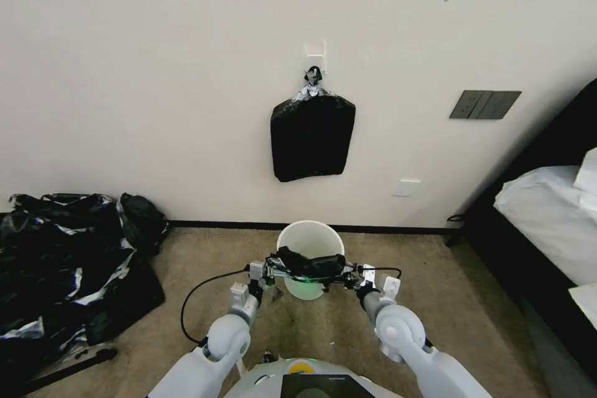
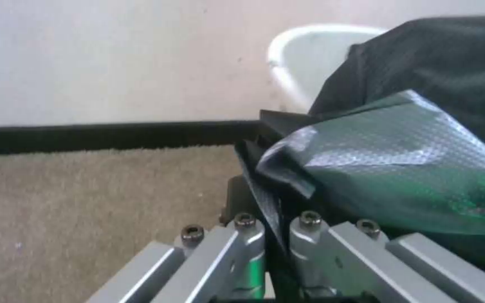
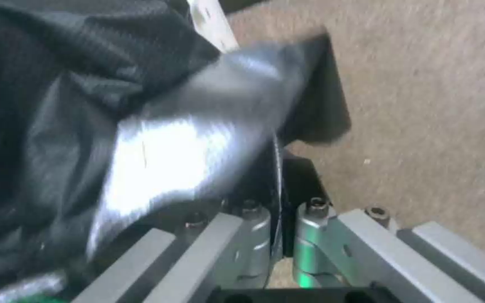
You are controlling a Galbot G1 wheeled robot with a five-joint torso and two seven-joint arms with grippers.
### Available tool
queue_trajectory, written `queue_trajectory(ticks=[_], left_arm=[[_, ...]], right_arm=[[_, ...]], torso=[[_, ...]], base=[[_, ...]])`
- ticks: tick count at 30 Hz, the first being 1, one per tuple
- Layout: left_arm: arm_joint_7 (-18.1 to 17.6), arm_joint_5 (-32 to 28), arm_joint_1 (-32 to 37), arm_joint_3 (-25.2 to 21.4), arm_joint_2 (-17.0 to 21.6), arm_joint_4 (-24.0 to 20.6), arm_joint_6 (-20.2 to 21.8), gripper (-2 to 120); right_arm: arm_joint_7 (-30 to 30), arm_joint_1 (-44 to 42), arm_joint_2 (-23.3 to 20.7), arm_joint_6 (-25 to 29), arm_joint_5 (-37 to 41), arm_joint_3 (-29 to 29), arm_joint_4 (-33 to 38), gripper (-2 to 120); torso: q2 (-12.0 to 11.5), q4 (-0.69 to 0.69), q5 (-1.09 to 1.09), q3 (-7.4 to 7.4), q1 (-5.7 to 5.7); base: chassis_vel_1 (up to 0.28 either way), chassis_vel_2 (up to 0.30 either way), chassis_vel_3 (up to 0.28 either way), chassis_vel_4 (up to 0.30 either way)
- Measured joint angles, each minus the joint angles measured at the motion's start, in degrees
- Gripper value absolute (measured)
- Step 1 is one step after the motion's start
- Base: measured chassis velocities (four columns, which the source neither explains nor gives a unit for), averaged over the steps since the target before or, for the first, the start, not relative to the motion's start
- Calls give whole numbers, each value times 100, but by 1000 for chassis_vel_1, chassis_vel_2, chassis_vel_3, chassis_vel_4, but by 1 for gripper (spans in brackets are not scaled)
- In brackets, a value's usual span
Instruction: Place a trash bag onto the trash bin.
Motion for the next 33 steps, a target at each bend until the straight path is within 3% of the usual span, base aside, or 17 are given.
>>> queue_trajectory(ticks=[7,14,18,21,26,29,31,33], left_arm=[[140,-27,-223,7,-286,647,-35,0],[206,123,-249,5,-457,945,-177,0],[203,178,-155,-6,-405,779,-182,0],[177,334,80,-79,-230,353,-183,12],[153,431,290,-152,-96,34,-186,25],[128,723,681,-289,97,-395,-277,42],[122,759,735,-307,116,-454,-293,45],[62,873,927,-342,172,-669,-345,57]], right_arm=[[-77,177,173,-134,43,-19,-319,0],[-108,108,209,-183,-37,15,-275,0],[-104,0,183,-278,-131,56,-112,0],[-68,-254,102,-341,-405,77,180,14],[-59,-451,54,-342,-683,88,380,25],[-29,-836,-10,-340,-1019,94,830,43],[-27,-883,-22,-337,-1088,94,887,46],[-22,-1043,-71,-322,-1315,102,1100,57]], torso=[[0,0,0,0,0],[0,0,0,0,0],[0,0,0,0,0],[0,0,0,0,0],[0,0,0,-1,0],[0,0,0,-1,-1],[0,0,0,-1,0],[0,0,0,-1,0]], base=[[0,0,0,0],[0,0,0,0],[0,0,0,0],[0,0,0,0],[0,0,0,0],[0,0,0,0],[0,0,0,0],[0,0,0,0]])
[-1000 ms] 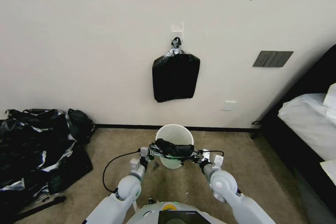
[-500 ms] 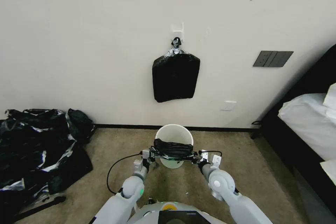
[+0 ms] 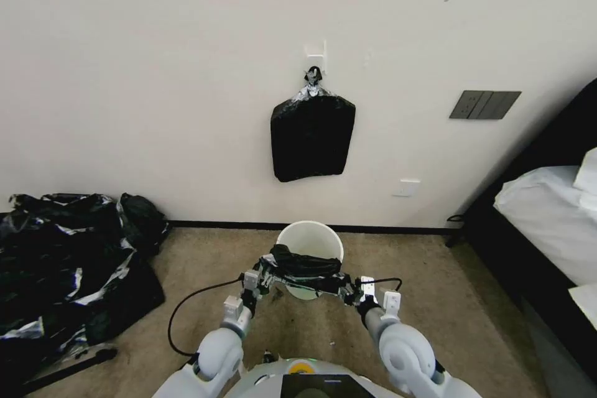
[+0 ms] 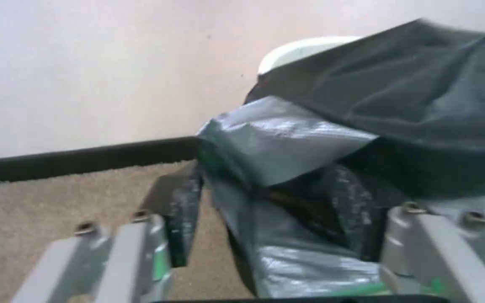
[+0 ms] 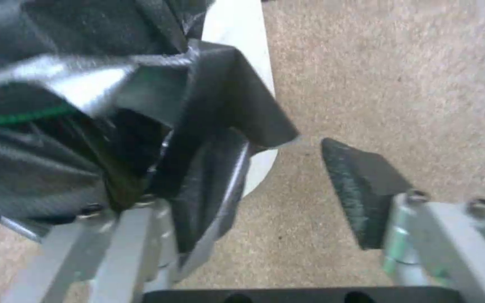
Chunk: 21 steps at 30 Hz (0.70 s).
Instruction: Place a trash bag onto the trash bin.
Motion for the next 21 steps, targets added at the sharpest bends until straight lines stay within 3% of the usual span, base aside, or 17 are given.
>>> queue_trajectory(ticks=[2,7,8,12,21], left_arm=[[-4,6,17,-2,5,-27,-1,59],[-32,154,164,-8,34,-328,-7,77],[-32,183,220,-9,54,-426,-6,85],[-31,288,399,-59,105,-581,-2,97],[-29,269,806,-292,108,-912,-3,100]], right_arm=[[0,-14,-6,1,-18,1,18,58],[-66,-172,-73,70,-418,26,92,78],[-232,-255,-87,110,-629,71,70,85],[-631,-452,-146,370,-1129,200,-49,98],[-1290,-885,-346,1303,-1955,389,-8,100]], torso=[[0,0,0,0,0],[0,0,0,0,0],[0,0,0,0,0],[0,0,1,0,0],[0,0,1,0,0]], base=[[0,0,0,0],[0,0,0,0],[0,0,0,0],[0,0,0,0],[0,0,0,0]])
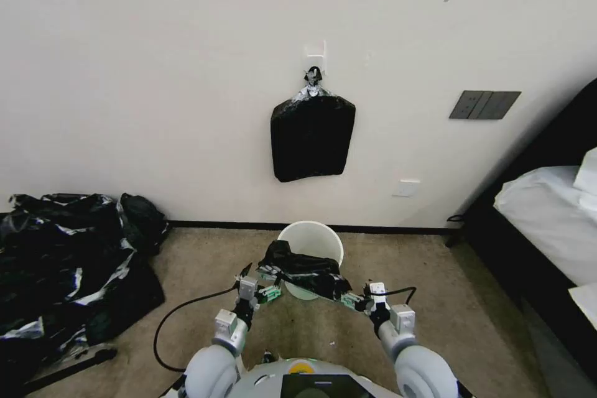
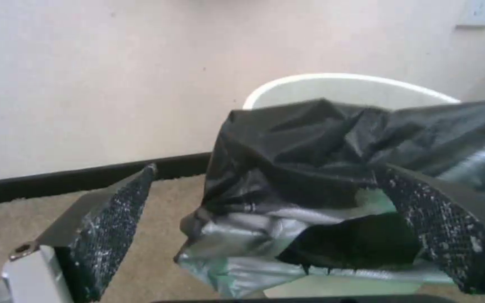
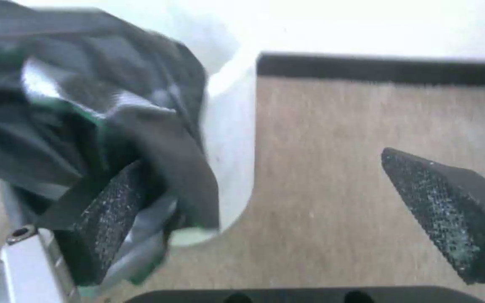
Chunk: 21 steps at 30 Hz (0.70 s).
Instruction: Place a trash bag onto the trash bin.
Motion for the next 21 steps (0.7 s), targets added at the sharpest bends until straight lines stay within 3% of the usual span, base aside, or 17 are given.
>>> queue_trajectory(ticks=[6,10,15,21], left_arm=[[-39,-337,36,-250,-44,-390,145,100],[-85,-428,22,-362,-29,-534,218,100],[-145,-534,-64,-410,63,-736,349,100],[-304,-913,-109,-556,96,-1102,581,100]], right_arm=[[-618,-306,-144,762,-159,187,101,100],[-722,-485,-164,972,-277,378,121,100],[-721,-446,-178,1075,-247,555,300,100],[-720,-83,-304,1059,305,673,666,100]], torso=[[0,0,0,0,0],[0,-1,0,0,0],[0,-1,0,0,0],[0,-1,-1,0,0]], base=[[0,0,0,0],[0,0,0,0],[0,0,0,0],[0,0,0,0]])
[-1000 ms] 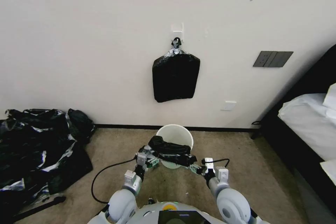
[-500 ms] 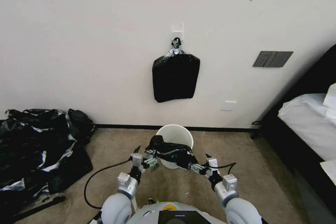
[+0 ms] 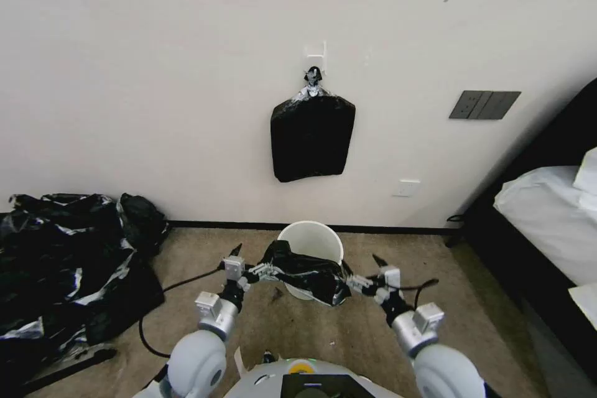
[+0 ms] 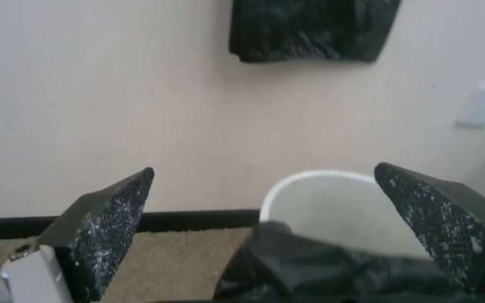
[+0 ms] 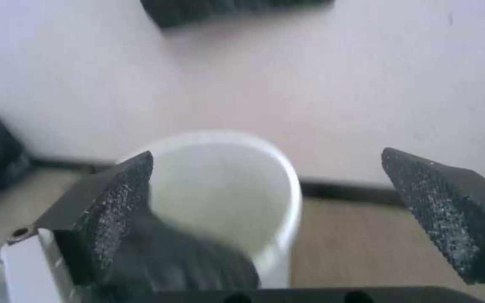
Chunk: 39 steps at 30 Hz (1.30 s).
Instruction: Place a trash bag onto the trash bin.
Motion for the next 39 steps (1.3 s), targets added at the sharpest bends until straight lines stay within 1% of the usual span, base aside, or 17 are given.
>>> queue_trajectory(ticks=[3,4,6,8,10,11,12,15,16,19,22,24,25,26,28,35,39], left_arm=[[-172,-405,-13,-203,20,-334,233,100],[-172,-405,-13,-203,20,-334,233,100],[-233,-460,55,-327,2,-497,316,100],[-239,-462,89,-353,-6,-535,328,100],[-250,-282,501,-563,-172,-936,371,100],[-262,-272,530,-586,-185,-994,442,100],[-262,-272,530,-586,-185,-994,442,100],[-336,-301,424,-564,-130,-1077,727,100],[-336,-301,424,-564,-130,-1077,727,100],[-351,-297,477,-572,-149,-1158,839,100],[-352,-267,480,-572,-153,-1161,856,100],[-354,-248,455,-573,-175,-1164,889,100],[-354,-248,455,-573,-175,-1164,889,100],[-354,-241,442,-573,-173,-1164,896,100],[-353,-234,433,-573,-162,-1185,914,100],[-355,-218,444,-573,-182,-1243,921,100],[-381,-223,445,-594,-181,-1293,967,100]], right_arm=[[16,829,-123,-446,900,-51,39,100],[16,829,-123,-446,900,-51,39,100],[-50,1659,-197,-1044,1581,-109,-162,100],[-97,1808,-215,-1166,1709,-119,-210,100],[-721,2722,-372,-2149,2247,-195,-594,100],[-982,3053,-401,-2391,2259,-318,-861,100],[-982,3053,-401,-2391,2259,-318,-861,100],[-2237,4315,-272,-3200,1800,-754,-2060,100],[-2237,4315,-272,-3200,1800,-754,-2060,100],[-3055,5206,-133,-3773,1538,-1175,-2836,100],[-3285,5491,-81,-3875,1427,-1363,-3129,100],[-3505,6120,74,-3951,1028,-1936,-4031,100],[-3505,6120,74,-3951,1028,-1936,-4031,100],[-3537,6307,123,-3953,901,-2131,-4329,100],[-3552,6835,199,-3953,605,-2738,-4919,100],[-3440,7418,243,-3949,590,-3513,-5392,98],[-3309,7590,216,-3943,884,-3797,-5525,84]], torso=[[0,-2,1,0,0],[0,-2,1,0,0],[0,0,1,0,0],[0,0,1,0,0],[0,4,0,0,0],[0,3,1,0,0],[0,3,1,0,0],[-1,-1,2,1,1],[-1,-1,2,1,1],[0,1,1,1,0],[-1,2,-1,1,0],[-1,2,1,1,1],[-1,2,1,1,1],[-1,0,3,1,1],[-1,0,0,1,1],[-1,1,0,1,1],[-1,1,1,0,1]], base=[[0,0,0,0],[0,0,0,0],[0,0,0,0],[0,0,0,0],[0,0,0,0],[0,0,0,0],[0,0,0,0],[0,0,0,0],[0,0,0,0],[0,0,0,0],[0,0,0,0],[0,0,0,0],[0,0,0,0],[0,0,0,0],[0,0,0,0],[0,0,0,0],[0,0,0,0]])
